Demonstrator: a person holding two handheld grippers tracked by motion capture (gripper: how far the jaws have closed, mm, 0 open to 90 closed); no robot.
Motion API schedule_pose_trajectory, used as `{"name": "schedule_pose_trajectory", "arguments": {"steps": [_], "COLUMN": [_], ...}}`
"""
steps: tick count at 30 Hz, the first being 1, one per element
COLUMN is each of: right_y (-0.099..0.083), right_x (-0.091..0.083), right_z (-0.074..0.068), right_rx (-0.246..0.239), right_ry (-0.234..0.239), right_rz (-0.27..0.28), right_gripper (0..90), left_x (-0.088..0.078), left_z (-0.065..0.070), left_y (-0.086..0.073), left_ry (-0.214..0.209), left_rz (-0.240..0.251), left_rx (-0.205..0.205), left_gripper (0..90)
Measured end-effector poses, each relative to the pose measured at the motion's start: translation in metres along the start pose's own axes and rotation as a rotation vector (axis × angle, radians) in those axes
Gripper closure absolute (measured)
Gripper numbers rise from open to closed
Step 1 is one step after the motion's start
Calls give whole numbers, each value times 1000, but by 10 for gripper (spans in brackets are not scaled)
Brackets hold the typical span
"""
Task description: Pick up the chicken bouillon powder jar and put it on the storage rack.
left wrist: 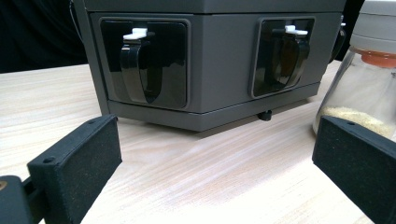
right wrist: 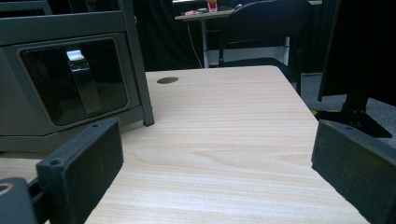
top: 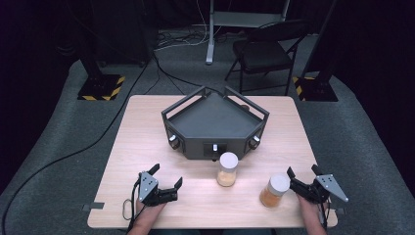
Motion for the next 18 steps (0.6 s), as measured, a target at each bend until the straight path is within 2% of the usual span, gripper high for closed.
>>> {"name": "schedule_pose_trajectory", "arguments": {"steps": [3, 5, 9, 18], "right_y": [0, 0, 1, 1], "right_x": [0, 0, 0, 0], "right_z": [0, 1, 0, 0], "right_rx": [6, 9, 5, -4], "right_ry": [-1, 0, 0, 4], "right_rz": [0, 0, -3, -5], "right_gripper": [10, 7, 7, 7], "left_x": [0, -1, -2, -4], "left_z": [0, -1, 2, 8], "left_y": [0, 0, 4, 11], "left_ry": [-2, -15, -30, -73], "left_rz": [-1, 4, 26, 47], "left_rx": [0, -35, -46, -9], "left_gripper": [13, 13, 12, 12]}}
Point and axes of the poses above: each handheld gripper's, and its own axes: x roughly forward along the jaws, y roughly out of its top, z roughly to its right, the point moved 6 cm from there along x, roughly forward along the jaws, and after that the axes turned 12 degrees about x, right-handed, at the moved point
